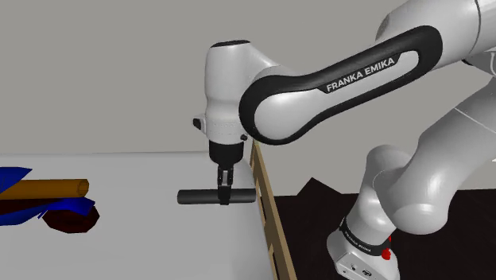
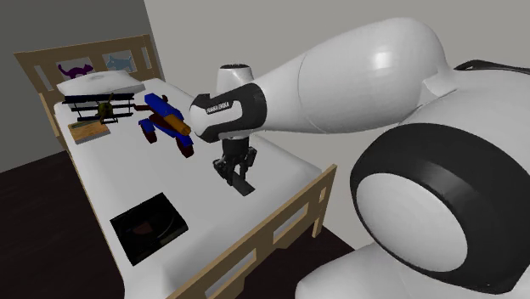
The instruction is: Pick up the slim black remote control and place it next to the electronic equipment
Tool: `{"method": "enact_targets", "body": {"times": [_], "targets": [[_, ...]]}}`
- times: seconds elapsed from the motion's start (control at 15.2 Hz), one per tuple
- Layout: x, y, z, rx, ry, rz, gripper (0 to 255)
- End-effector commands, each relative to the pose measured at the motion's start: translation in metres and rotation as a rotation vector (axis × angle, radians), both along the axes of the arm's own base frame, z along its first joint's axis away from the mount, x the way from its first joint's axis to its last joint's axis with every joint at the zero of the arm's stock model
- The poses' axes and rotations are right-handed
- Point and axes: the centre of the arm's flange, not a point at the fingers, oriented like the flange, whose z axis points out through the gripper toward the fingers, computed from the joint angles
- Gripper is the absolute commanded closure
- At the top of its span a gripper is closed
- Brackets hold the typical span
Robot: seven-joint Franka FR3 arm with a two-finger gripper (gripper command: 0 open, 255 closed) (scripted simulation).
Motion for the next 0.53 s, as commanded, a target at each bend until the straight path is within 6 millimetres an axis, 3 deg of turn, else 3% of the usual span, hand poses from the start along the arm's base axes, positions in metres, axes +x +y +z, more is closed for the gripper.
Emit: {"method": "enact_targets", "body": {"times": [0.0,0.46], "targets": [[-0.024,0.009,0.0,0.0,0.0,-0.001,255],[-0.108,0.047,0.0,0.0,0.0,-0.001,255]]}}
